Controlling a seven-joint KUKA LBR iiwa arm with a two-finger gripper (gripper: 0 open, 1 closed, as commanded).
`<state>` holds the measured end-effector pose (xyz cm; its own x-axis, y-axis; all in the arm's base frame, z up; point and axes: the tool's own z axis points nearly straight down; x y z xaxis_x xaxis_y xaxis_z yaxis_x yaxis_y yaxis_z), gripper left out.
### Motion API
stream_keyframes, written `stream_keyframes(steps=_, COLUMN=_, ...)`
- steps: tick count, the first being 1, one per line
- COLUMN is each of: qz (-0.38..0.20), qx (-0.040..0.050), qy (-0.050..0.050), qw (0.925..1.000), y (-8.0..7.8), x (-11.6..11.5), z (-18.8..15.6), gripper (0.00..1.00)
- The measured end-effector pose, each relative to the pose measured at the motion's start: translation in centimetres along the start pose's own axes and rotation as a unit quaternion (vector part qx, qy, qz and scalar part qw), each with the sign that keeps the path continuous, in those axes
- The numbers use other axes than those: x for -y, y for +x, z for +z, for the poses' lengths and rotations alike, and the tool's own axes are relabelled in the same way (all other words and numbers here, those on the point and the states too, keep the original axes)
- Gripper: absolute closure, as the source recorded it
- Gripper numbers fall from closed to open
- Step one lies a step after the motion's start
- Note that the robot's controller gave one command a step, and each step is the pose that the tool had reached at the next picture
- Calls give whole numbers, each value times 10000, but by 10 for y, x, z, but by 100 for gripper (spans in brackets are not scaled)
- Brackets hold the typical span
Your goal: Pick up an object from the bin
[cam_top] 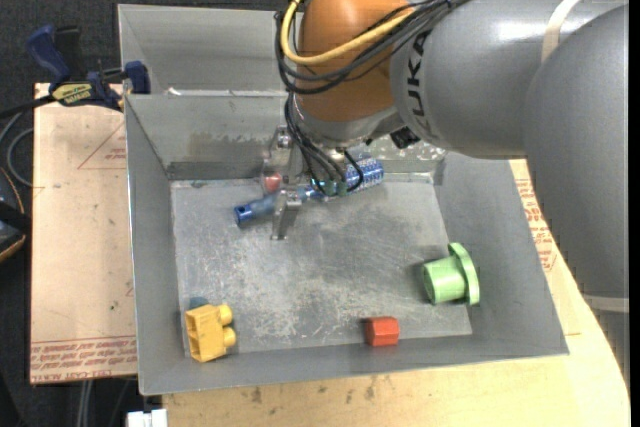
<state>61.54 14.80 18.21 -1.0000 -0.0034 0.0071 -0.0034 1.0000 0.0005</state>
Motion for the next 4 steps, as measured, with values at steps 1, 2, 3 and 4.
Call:
stream_keyframes(steps=1, qz=89, qx=70, qy=-9, qw=9999, y=-24, x=23, z=73, gripper=0)
stream_keyframes(steps=2, qz=975, qx=67, qy=-21, qw=9952, y=-11, x=25, z=102, gripper=0)
stream_keyframes(steps=3, qz=986, qx=78, qy=-23, qw=9951, y=-12, x=25, z=101, gripper=100)
stream_keyframes(steps=4, qz=313, qx=80, qy=-13, qw=9995, y=-14, x=14, z=-18, gripper=100)
